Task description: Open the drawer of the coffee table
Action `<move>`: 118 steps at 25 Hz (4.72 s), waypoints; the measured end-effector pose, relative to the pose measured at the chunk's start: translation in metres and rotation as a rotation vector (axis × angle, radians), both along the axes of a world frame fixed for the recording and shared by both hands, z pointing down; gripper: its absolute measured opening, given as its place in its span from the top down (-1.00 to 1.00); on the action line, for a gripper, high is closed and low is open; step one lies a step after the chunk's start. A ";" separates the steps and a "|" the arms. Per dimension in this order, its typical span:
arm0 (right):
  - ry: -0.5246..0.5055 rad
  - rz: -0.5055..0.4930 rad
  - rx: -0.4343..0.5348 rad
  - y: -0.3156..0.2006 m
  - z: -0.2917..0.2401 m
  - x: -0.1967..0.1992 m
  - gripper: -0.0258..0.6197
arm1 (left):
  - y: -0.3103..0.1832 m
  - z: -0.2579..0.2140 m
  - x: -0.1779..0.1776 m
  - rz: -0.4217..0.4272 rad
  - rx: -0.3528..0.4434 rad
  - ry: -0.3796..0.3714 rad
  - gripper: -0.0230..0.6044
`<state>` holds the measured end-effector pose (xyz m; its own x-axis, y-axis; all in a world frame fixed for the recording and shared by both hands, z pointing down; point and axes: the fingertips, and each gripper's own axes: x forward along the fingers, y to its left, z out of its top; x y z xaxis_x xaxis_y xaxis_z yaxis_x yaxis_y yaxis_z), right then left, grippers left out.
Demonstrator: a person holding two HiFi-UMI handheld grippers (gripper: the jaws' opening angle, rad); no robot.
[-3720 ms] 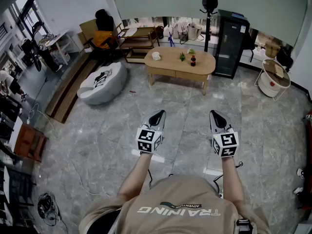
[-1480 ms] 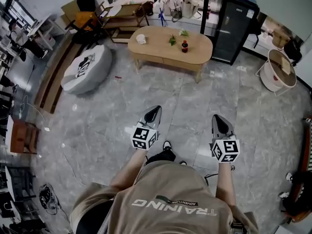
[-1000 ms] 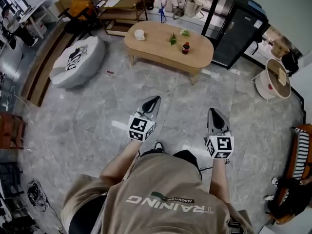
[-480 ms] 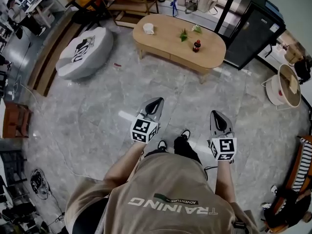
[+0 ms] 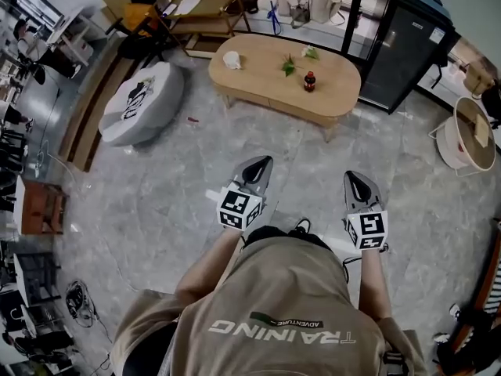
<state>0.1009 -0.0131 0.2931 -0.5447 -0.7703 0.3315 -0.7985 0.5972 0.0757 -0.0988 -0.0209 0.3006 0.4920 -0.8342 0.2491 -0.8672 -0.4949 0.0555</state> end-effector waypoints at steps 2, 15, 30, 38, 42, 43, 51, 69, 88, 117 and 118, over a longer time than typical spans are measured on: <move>-0.004 -0.006 0.004 -0.009 0.002 0.009 0.91 | -0.007 -0.003 0.012 0.005 0.004 -0.009 0.91; -0.051 0.005 -0.054 -0.039 0.036 0.031 0.91 | -0.035 0.025 0.039 0.038 -0.063 -0.064 0.91; -0.034 0.039 -0.069 -0.137 0.063 0.006 0.91 | -0.150 0.067 0.013 0.026 -0.068 -0.023 0.91; -0.057 0.033 -0.063 -0.208 0.143 -0.018 0.91 | -0.220 0.143 -0.005 -0.014 -0.070 -0.010 0.91; -0.073 0.027 -0.072 -0.221 0.179 -0.030 0.91 | -0.239 0.180 -0.018 -0.028 -0.072 -0.014 0.91; -0.072 0.026 -0.072 -0.225 0.189 -0.030 0.91 | -0.246 0.190 -0.019 -0.030 -0.072 -0.014 0.91; -0.086 0.055 -0.067 -0.260 0.280 -0.023 0.91 | -0.289 0.282 -0.016 -0.027 -0.071 -0.010 0.91; -0.128 0.062 0.117 -0.326 0.494 -0.022 0.91 | -0.361 0.508 -0.035 -0.021 0.020 -0.058 0.91; -0.114 0.111 0.116 -0.315 0.513 -0.018 0.91 | -0.361 0.544 -0.016 0.017 0.046 -0.096 0.91; -0.067 0.031 0.138 -0.339 0.524 -0.046 0.91 | -0.445 0.655 -0.047 -0.149 -0.195 1.436 0.42; -0.064 0.030 0.136 -0.339 0.527 -0.047 0.91 | -0.449 0.656 -0.048 -0.152 -0.177 1.443 0.36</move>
<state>0.0543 -0.3524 0.8197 -0.5374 -0.8221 0.1883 -0.8217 0.5606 0.1024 -0.1464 -0.4703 0.9563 0.3099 -0.9114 -0.2709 -0.0494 -0.3000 0.9527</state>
